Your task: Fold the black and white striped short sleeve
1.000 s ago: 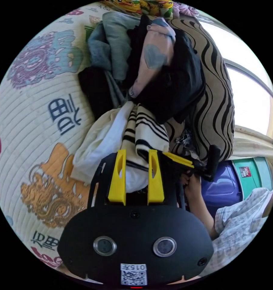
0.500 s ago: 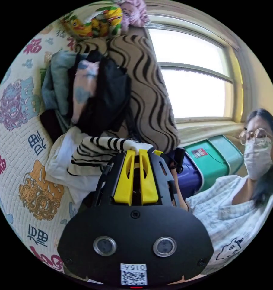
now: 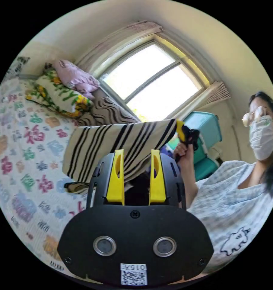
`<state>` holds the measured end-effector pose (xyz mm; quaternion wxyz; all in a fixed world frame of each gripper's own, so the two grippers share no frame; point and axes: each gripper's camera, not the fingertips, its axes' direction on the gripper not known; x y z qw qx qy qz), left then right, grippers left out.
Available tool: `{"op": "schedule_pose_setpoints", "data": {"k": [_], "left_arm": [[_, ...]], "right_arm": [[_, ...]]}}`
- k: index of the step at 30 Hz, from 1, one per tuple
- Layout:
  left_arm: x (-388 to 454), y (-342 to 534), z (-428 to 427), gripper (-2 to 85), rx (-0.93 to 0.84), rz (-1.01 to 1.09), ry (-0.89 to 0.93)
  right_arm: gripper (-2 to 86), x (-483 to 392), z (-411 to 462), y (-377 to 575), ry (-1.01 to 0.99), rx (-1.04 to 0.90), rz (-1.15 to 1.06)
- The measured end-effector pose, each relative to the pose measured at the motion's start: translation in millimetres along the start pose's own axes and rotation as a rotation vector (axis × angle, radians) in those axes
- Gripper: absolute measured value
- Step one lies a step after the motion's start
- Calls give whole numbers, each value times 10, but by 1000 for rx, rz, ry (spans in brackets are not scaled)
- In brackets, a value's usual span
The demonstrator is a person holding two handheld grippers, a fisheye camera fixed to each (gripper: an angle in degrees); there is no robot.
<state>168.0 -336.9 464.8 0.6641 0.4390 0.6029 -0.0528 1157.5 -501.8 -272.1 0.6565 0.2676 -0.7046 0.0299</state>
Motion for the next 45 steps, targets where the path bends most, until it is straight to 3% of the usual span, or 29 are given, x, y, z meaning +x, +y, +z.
{"op": "schedule_pose_setpoints", "data": {"k": [2,7,10,11,15,18,27,29,32,36,38,42,45], "left_arm": [[363,275,-510,134,6,23,-254],[860,912,-1109,139,-4,-25,-336],[1204,1280,-1204,43,45,21,-524],[1207,1411,-1211,47,88,-14,-594],[1194,1597,-1241,2,46,-159,-489],[1527,1624,-1245,-6,47,-74,-620],[1861,964,-2458,-9,387,-164,-1004],[1914,325,-2701,-9,385,-88,-1166],[1946,-669,-2818,-9,388,-35,-1247],[2220,-1779,-2434,-9,368,202,-1244],[2360,-2285,-1851,-9,283,414,-1137],[2235,-2467,-633,-8,-5,676,-933],[1781,-2008,318,-8,-198,782,-787]], "right_arm": [[-5,-320,166,6,6,-4,-45],[-5,-800,556,-37,-188,9,-110],[-5,-1028,866,-20,-182,-64,-199],[-5,-1060,1034,26,-184,-118,-224],[-5,-940,1477,255,-263,-240,-200],[-5,-844,1597,365,-305,-266,-226],[-5,189,1585,327,-221,-349,-256],[-5,407,1671,379,-244,-392,-261],[-5,770,1852,475,-307,-427,-244],[-5,1343,2142,662,-440,-457,-158],[-4,1602,2314,816,-495,-484,-114],[-4,2273,2619,1258,-484,-459,-39],[-3,2896,2858,1751,-466,-460,16]]}}
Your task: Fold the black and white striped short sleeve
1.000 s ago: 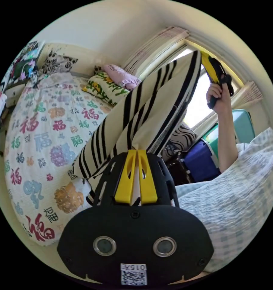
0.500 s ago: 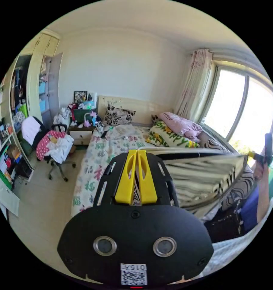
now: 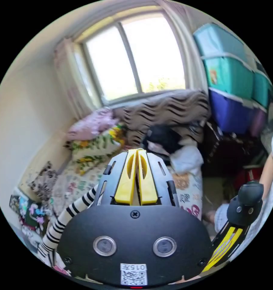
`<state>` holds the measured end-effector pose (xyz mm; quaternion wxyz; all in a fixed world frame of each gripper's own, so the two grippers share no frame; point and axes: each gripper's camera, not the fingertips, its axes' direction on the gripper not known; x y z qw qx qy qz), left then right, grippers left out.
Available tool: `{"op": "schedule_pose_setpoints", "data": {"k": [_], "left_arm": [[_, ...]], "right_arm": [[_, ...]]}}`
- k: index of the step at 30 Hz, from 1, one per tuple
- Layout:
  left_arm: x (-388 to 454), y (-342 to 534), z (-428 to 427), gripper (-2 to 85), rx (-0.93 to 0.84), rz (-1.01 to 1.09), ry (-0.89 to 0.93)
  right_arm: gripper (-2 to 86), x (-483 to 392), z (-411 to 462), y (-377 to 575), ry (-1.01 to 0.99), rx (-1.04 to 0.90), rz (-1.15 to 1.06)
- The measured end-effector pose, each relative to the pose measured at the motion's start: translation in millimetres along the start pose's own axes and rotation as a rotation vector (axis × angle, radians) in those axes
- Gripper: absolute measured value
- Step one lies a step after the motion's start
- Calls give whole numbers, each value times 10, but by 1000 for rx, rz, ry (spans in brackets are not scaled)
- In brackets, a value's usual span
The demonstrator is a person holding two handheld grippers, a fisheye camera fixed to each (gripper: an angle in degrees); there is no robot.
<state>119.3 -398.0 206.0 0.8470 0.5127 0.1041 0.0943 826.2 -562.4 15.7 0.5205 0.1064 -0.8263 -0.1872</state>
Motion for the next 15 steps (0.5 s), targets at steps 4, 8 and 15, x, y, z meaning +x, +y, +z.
{"op": "schedule_pose_setpoints", "data": {"k": [4,8,15], "left_arm": [[933,928,1518,-7,-250,5,411],[1573,2607,2588,-1,-639,-415,932],[758,4579,1671,57,-472,-1215,703]], "right_arm": [[1,1170,267,742,-81,-61,279],[15,2400,225,2051,-168,-272,798],[76,4061,-709,1973,227,-387,775]]}}
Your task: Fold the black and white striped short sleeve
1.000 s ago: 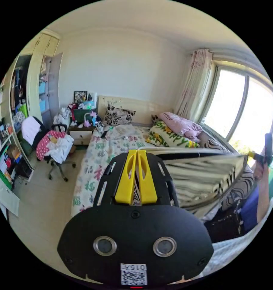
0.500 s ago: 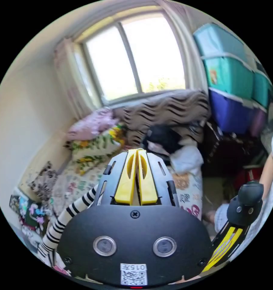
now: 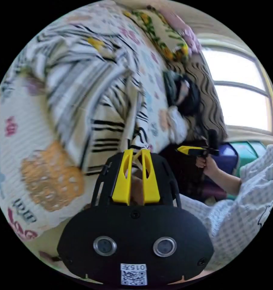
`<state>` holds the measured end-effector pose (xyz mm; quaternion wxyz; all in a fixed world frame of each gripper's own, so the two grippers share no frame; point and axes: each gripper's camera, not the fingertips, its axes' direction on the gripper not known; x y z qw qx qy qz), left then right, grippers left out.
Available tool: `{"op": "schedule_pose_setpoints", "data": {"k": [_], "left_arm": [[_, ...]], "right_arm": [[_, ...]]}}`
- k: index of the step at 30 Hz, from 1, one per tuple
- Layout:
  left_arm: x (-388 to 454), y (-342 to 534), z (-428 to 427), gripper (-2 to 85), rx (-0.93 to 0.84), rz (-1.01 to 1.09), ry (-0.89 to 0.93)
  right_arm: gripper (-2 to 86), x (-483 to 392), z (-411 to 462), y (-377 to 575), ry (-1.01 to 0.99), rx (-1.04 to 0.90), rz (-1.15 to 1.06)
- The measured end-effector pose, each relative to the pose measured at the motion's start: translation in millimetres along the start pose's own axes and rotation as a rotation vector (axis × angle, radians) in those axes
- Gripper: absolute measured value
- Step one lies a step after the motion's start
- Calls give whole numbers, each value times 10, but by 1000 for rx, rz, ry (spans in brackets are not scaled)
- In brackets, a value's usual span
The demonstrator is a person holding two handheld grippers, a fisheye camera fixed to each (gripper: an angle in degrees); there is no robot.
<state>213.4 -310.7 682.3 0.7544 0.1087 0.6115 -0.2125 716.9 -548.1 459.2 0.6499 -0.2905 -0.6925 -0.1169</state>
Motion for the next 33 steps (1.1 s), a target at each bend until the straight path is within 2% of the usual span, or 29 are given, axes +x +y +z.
{"op": "schedule_pose_setpoints", "data": {"k": [2,4,7,9,11,13,15,17,22,25,27,29,30,33], "left_arm": [[-178,23,-500,76,159,-59,-278],[-268,-68,-648,83,205,-65,-415],[-344,-300,-675,84,202,-7,-373],[-368,-355,-782,81,290,3,-418],[-596,-394,-917,79,376,-76,-389],[-787,-477,-895,79,337,-116,-354],[-895,-565,-819,80,263,-104,-353],[-957,-621,-752,72,172,-76,-411],[-1091,-522,-786,5,73,-57,-528],[-1203,-392,-921,-1,67,-85,-573],[-1248,-321,-1025,0,75,-106,-579],[-1230,-230,-1172,14,110,-99,-595],[-1222,-208,-1203,20,121,-94,-596],[-1202,-134,-1287,86,174,-58,-497]], "right_arm": [[87,56,-58,-570,94,21,-91],[94,100,-13,-1090,141,32,-132],[110,266,133,-1777,79,5,-109],[110,375,157,-2166,112,30,-92],[97,401,200,-2418,152,37,-126],[73,425,347,-2636,213,-40,-192],[50,563,584,-2707,227,-266,-270],[28,734,580,-2538,261,-371,-305],[-7,1424,-10,-1927,493,-414,-304],[-9,1954,-326,-1771,597,-548,-172],[-8,2150,-637,-1709,642,-479,-100],[-5,2086,-888,-1764,551,-344,-83],[-2,1955,-1010,-1844,480,-234,-111],[15,1545,-969,-2165,407,-88,-253]]}}
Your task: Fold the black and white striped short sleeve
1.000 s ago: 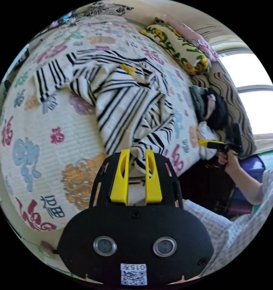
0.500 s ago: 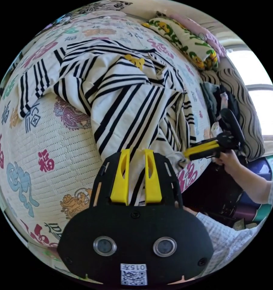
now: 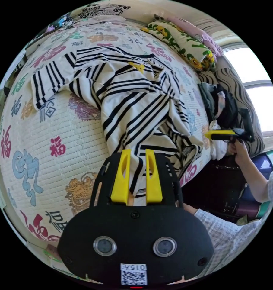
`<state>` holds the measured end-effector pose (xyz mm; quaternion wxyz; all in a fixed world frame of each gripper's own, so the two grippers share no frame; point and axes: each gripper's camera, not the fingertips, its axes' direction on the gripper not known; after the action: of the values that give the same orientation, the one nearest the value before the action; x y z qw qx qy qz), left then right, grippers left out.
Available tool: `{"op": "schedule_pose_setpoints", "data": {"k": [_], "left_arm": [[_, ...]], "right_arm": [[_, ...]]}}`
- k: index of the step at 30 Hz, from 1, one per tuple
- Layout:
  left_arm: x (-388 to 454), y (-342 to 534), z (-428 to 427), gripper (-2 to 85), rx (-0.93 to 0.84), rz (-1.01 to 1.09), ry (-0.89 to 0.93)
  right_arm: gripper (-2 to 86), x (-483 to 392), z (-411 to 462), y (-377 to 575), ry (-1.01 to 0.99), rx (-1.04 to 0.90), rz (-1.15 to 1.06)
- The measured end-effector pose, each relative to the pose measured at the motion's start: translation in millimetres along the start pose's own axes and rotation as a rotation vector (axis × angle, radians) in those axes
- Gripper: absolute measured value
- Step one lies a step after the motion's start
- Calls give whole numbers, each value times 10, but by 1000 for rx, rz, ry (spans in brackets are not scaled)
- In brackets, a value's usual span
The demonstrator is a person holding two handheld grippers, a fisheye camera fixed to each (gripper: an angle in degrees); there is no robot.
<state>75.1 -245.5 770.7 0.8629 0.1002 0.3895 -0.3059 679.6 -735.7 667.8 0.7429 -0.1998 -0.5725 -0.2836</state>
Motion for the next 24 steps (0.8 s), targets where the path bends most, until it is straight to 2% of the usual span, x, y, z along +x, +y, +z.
{"op": "schedule_pose_setpoints", "data": {"k": [1,4,6,7,10,13,16,18,21,24], "left_arm": [[11,2,14,113,3,12,31],[76,-34,134,121,-31,29,-44],[82,-52,228,106,-52,40,-67],[57,-44,300,92,-81,37,-98],[-51,59,352,47,-101,25,-157],[-209,222,285,33,-109,-28,-197],[-380,409,109,40,-78,-83,-238],[-460,508,-15,58,-33,-95,-201],[-482,601,-105,85,-5,-81,-122],[-339,617,-41,94,-36,-14,-153]], "right_arm": [[15,-62,23,-94,-2,6,-24],[9,-281,330,-356,32,-65,-136],[-4,-263,675,-169,67,-264,-194],[-5,-234,726,-63,72,-300,-199],[-8,44,850,600,91,-459,-162],[-6,435,861,1202,66,-600,-31],[18,684,574,1415,13,-519,116],[45,713,275,1295,-28,-347,178],[72,541,102,974,-46,-178,150],[99,299,285,739,-26,-209,80]]}}
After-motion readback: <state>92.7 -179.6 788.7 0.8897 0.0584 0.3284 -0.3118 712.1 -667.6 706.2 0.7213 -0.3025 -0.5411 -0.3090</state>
